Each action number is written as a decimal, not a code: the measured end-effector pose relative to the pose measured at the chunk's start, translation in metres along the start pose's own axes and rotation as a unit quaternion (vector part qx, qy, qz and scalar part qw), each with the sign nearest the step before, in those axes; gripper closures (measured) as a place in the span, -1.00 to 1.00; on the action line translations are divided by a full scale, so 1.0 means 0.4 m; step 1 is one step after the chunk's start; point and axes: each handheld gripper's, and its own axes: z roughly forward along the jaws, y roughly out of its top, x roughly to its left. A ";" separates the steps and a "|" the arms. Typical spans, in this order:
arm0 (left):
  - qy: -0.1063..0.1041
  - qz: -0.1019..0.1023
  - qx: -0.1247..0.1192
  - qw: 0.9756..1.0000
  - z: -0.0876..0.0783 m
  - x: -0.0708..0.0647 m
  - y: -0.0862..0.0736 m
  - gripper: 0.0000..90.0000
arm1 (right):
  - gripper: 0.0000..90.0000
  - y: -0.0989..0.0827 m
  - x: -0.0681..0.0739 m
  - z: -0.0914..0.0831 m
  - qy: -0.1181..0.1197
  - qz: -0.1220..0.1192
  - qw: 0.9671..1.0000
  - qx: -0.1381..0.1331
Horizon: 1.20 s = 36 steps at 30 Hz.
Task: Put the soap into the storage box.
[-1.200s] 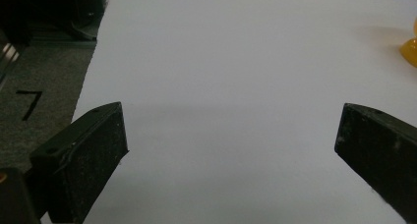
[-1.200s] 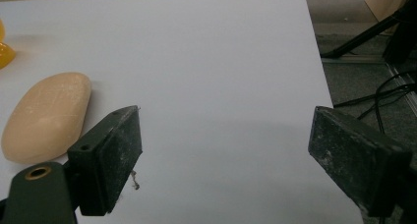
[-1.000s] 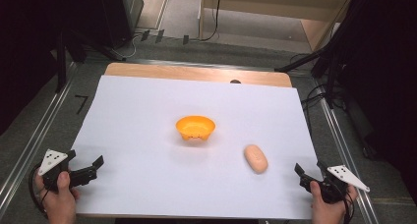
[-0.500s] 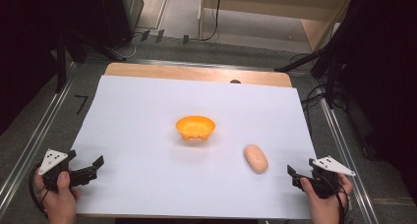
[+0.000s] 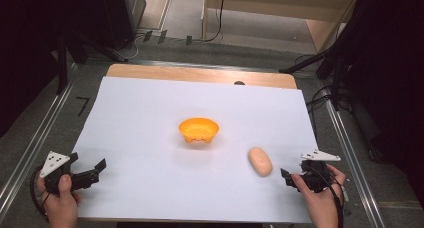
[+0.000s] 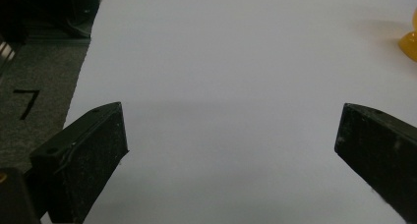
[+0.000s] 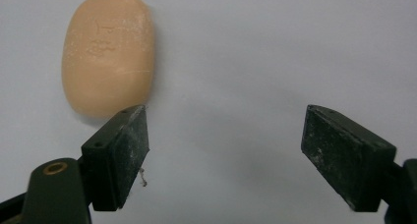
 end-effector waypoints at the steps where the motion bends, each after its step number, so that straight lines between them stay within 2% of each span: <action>1: 0.000 0.000 0.000 1.000 0.000 0.000 0.000 -1.00 | -0.59 0.005 0.003 0.007 0.004 -0.001 1.000 0.005; 7: 0.000 0.000 0.003 1.000 0.002 -0.001 0.001 -1.00 | -0.64 0.024 0.029 0.027 0.019 -0.007 1.000 0.022; 11: 0.000 0.002 0.003 1.000 0.002 -0.001 0.001 -1.00 | -0.70 0.036 0.047 0.032 0.031 -0.019 0.999 0.019; 21: -0.001 0.002 0.004 1.000 0.002 -0.001 0.001 -1.00 | -0.71 0.063 0.088 0.055 0.048 -0.022 0.998 0.026; 28: -0.001 0.001 0.004 1.000 0.002 -0.001 0.001 -1.00 | -0.71 0.082 0.113 0.086 0.052 -0.018 0.998 0.038; 36: -0.001 0.001 0.004 1.000 0.003 0.000 0.001 -1.00 | -0.69 0.099 0.142 0.117 0.037 -0.028 0.998 0.050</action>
